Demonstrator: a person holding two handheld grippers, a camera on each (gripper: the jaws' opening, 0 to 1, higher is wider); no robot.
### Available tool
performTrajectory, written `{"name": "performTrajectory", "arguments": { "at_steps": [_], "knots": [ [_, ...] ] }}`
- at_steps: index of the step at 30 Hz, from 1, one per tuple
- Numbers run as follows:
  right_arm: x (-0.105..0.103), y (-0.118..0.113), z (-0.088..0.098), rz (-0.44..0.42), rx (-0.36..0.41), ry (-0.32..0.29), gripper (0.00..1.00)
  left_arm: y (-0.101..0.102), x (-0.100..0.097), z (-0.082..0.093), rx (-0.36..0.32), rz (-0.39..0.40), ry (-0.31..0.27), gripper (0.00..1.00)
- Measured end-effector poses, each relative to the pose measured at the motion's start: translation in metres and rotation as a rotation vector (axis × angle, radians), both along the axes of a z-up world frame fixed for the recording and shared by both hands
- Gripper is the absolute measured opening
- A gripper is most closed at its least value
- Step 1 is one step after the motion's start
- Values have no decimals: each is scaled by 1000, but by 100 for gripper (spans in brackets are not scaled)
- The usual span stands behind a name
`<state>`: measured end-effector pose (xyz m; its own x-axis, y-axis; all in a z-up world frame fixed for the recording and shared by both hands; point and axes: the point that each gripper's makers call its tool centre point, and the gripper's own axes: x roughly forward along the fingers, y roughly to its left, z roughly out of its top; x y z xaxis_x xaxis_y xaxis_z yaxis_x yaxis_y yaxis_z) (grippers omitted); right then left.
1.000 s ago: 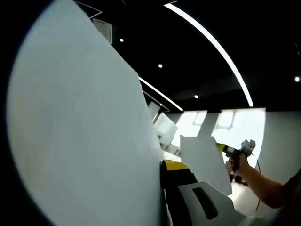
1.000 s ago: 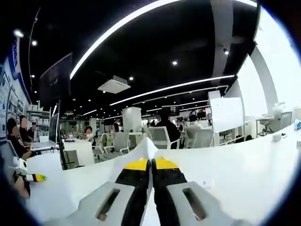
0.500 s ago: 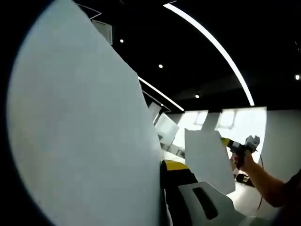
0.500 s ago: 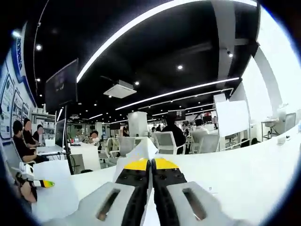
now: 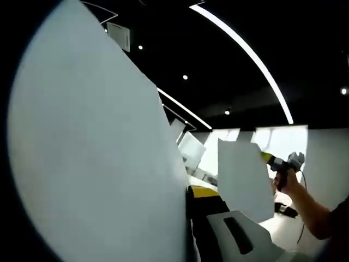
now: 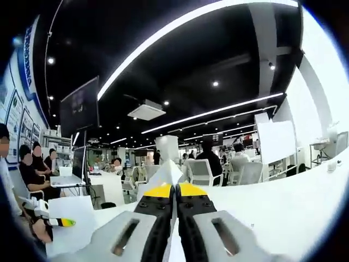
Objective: Organize the stack of printing papers by aligning and flattening the scattered papers on the table
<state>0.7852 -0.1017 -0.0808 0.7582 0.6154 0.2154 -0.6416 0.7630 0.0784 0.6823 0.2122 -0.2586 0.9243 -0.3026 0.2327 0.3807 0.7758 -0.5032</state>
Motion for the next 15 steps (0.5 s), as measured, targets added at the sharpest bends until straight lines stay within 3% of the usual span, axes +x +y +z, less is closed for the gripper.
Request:
{"name": "performTrajectory", "arguments": {
  "at_steps": [15],
  "knots": [
    [-26, 11, 38, 58, 29, -80, 0, -2, 0, 0, 17, -3, -1, 7]
  ]
}}
